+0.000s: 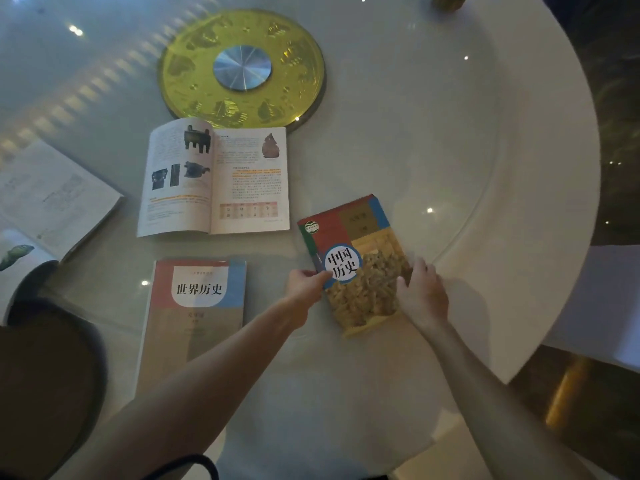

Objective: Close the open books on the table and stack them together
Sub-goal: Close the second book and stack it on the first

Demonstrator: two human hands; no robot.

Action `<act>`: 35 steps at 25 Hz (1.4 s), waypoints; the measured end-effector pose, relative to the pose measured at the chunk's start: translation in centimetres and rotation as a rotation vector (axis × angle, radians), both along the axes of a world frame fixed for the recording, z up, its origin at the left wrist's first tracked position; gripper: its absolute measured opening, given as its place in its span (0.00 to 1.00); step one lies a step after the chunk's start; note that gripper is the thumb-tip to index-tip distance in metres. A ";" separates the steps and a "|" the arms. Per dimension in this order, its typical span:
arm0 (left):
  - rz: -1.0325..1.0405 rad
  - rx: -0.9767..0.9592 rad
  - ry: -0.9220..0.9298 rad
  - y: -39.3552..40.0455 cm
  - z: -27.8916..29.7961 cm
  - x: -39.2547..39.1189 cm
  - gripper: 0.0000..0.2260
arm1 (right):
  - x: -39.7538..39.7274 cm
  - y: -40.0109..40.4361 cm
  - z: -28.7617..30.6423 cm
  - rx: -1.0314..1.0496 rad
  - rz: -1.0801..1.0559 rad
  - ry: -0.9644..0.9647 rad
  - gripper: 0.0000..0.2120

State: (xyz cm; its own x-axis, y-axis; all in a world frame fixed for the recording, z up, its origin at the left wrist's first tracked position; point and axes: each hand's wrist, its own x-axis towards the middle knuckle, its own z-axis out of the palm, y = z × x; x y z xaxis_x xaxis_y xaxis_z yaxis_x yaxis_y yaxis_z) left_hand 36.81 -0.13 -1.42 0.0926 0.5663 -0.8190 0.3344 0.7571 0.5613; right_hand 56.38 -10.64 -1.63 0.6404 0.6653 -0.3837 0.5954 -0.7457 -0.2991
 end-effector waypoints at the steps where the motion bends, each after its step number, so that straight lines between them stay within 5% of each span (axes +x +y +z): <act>1: -0.018 0.019 0.028 0.0 -0.1 -0.1 0.09 | -1.0 -1.3 -0.2 0.011 -0.060 0.033 0.18; 6: -0.047 0.064 0.041 -0.6 -0.2 -2.1 0.05 | -4.2 -4.9 -0.7 0.132 -0.370 0.257 0.08; 9: -0.064 0.047 -0.042 -0.8 1.2 -4.1 0.05 | -5.2 -4.8 0.2 0.223 -0.573 0.573 0.11; 19: 0.041 0.279 -0.093 1.3 4.6 -17.8 0.05 | -14.9 -1.3 4.4 0.315 -0.375 0.984 0.10; 29: 0.143 0.293 0.086 0.6 2.7 -30.9 0.05 | -28.6 1.7 2.6 0.187 -0.266 0.793 0.11; 35: -0.070 0.358 0.289 0.9 1.1 -33.4 0.11 | -32.0 2.4 1.2 0.181 -0.162 0.519 0.08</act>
State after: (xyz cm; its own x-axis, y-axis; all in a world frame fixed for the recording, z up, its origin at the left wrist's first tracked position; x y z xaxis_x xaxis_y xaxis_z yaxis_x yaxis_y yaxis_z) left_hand 3.38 0.79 -0.34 -0.0632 0.8186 -0.5709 0.5590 0.5029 0.6593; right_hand 24.37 -8.26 -0.45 0.4975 0.6588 -0.5643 0.2187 -0.7248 -0.6534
